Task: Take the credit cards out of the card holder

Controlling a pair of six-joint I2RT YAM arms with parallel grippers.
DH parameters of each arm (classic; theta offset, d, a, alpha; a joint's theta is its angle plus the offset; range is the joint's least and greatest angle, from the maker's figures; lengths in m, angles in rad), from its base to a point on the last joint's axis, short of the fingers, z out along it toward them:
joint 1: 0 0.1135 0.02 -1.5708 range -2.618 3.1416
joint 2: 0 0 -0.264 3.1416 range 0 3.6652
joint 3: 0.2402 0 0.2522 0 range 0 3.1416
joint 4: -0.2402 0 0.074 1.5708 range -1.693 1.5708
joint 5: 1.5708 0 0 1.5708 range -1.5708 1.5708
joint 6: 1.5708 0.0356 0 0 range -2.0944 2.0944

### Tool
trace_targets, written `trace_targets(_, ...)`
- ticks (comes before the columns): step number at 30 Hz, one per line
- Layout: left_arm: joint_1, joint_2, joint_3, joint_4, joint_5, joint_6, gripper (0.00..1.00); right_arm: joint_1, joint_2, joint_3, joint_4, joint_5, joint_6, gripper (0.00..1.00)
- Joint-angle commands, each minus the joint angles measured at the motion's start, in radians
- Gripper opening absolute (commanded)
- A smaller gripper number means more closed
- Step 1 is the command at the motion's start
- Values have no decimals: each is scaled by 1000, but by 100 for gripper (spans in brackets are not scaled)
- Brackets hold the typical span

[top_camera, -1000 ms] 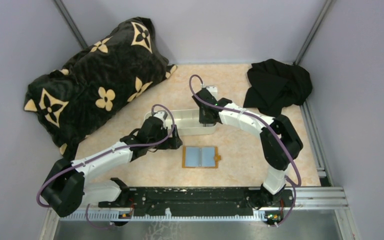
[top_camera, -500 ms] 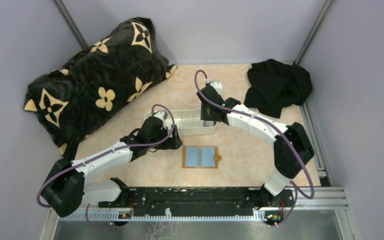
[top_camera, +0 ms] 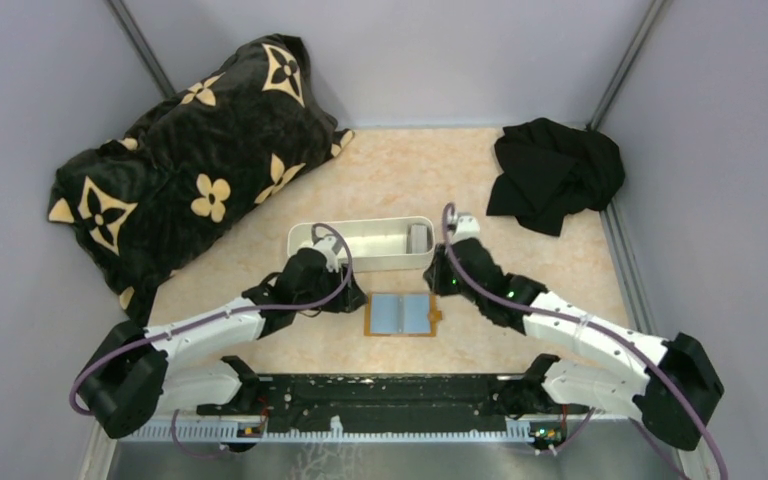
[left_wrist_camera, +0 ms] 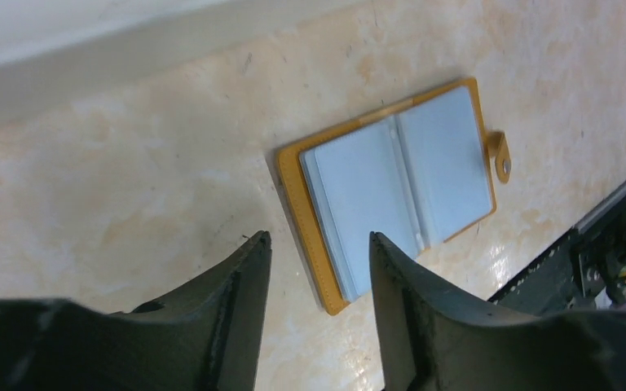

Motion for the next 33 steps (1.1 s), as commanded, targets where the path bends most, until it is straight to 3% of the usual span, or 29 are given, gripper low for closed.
trace_targets(1,-58,-4,-53,123,67,-42,59,142,52,-79,92,3,75,16)
trace_targets(3,-101,-4,-64,167,73,-69,76,166,86,-99,117,12,105,15)
trace_targets(5,-143,-4,-73,197,59,-98,80,169,100,-130,153,23,138,13)
trace_targets(14,-227,12,-136,274,12,-180,80,168,119,-250,187,54,171,0)
trace_targets(24,-230,125,-53,270,14,-121,80,161,207,-316,249,36,190,0)
trace_targets(33,-231,127,-28,276,44,-116,80,139,309,-281,259,-12,186,0)
